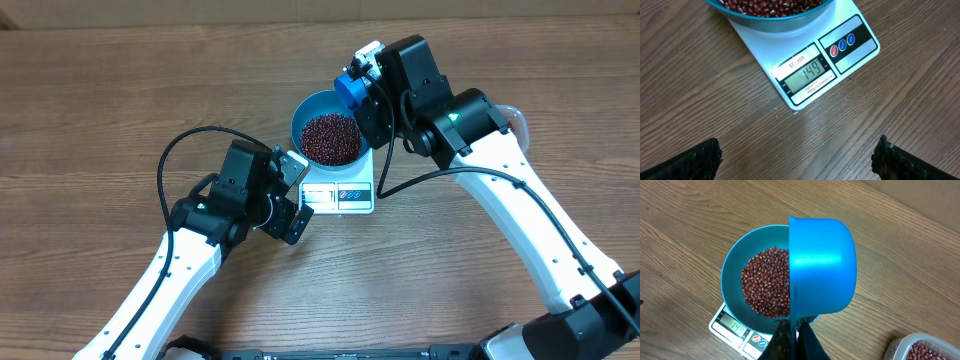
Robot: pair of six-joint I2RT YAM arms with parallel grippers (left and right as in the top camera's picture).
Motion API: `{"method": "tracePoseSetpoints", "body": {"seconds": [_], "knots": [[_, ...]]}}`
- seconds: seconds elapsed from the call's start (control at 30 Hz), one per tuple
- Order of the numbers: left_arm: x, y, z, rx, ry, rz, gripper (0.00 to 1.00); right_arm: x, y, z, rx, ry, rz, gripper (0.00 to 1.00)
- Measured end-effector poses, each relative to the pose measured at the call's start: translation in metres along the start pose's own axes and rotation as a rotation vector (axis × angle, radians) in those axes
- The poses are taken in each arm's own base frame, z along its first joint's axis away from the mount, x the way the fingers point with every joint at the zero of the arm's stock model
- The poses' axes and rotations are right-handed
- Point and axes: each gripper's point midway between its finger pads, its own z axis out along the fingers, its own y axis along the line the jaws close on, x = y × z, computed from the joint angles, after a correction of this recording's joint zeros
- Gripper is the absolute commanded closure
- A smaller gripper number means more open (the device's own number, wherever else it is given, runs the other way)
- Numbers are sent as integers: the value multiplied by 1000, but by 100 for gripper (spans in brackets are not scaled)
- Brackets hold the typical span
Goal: Scoop item into bowl and weigh 150g on scale
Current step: 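Tilt the scoop over the teal bowl to add a few beans, then carry the scoop back over the bean tub with the right gripper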
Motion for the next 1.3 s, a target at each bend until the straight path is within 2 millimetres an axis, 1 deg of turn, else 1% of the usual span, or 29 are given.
{"method": "tracePoseSetpoints", "body": {"seconds": [0.2, 0.3, 0.4, 0.67, 0.7, 0.83, 0.9, 1.2, 1.3], "knots": [[0, 0, 0, 0, 0, 0, 0, 0, 4, 0, -28, -3, 2, 96], [0, 0, 0, 0, 0, 0, 0, -1, 7, 0, -71, -9, 12, 96], [0, 0, 0, 0, 0, 0, 0, -3, 3, -1, -111, -19, 39, 96], [0, 0, 0, 0, 0, 0, 0, -3, -23, -9, -242, -55, 156, 96], [0, 0, 0, 0, 0, 0, 0, -3, -25, -10, -264, -62, 170, 96], [0, 0, 0, 0, 0, 0, 1, -3, -45, -21, -354, -103, 249, 96], [0, 0, 0, 0, 0, 0, 1, -4, -52, -26, -387, -121, 274, 96], [0, 0, 0, 0, 0, 0, 0, -1, -76, -43, -477, -172, 367, 96], [0, 0, 0, 0, 0, 0, 0, 3, -90, -48, -480, -184, 405, 96]]}}
